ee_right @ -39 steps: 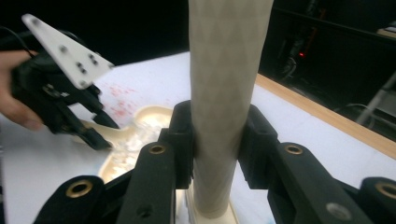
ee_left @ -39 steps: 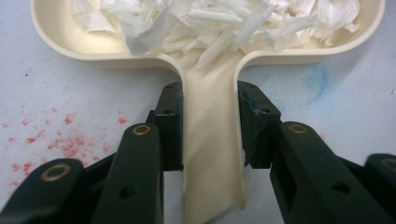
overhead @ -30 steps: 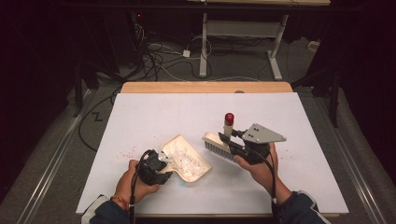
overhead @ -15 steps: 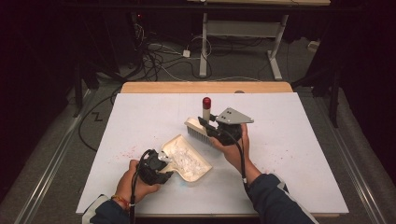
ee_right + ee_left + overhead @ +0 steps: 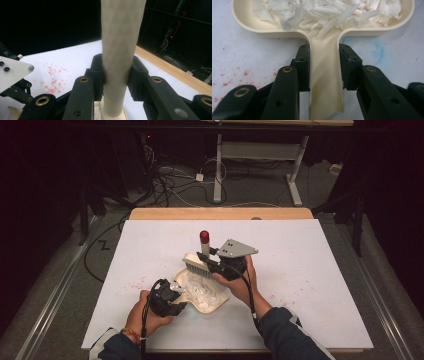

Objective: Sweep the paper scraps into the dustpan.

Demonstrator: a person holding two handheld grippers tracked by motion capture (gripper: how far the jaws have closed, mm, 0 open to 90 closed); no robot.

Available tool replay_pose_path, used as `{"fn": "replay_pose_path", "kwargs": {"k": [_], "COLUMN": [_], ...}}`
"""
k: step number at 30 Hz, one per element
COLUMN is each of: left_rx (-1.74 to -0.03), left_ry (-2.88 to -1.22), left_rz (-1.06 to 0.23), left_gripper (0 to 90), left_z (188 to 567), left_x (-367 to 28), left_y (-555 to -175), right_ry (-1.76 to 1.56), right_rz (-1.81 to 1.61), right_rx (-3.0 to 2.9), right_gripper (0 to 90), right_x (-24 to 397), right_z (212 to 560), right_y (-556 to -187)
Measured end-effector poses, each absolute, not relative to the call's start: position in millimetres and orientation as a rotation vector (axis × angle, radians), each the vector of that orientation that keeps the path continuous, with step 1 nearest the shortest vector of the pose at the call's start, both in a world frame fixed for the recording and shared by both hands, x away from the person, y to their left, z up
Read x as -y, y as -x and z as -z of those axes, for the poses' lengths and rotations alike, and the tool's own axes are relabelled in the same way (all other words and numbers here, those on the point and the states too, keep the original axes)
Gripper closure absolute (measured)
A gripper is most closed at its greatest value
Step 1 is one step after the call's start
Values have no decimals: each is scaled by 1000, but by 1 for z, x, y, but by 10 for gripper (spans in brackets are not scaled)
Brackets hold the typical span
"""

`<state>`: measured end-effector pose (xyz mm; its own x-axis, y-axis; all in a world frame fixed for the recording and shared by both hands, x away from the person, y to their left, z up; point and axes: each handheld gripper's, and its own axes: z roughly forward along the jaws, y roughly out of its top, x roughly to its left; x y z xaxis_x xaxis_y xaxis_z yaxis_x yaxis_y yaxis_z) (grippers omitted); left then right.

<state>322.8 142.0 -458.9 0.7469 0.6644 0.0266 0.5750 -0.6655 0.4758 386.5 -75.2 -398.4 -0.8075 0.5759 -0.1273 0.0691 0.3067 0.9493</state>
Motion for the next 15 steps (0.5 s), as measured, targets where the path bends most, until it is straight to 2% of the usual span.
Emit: {"fn": "replay_pose_path", "kwargs": {"k": [15], "left_rx": [-963], "left_ry": [-2501], "left_rz": [-264], "left_gripper": [631], "left_z": [462], "left_x": [-143], "left_y": [-325], "right_ry": [-617], "right_rz": [-1527], "right_rx": [-2064], "right_gripper": [708], "right_x": [114], "right_z": [375], "right_y": [-373]}}
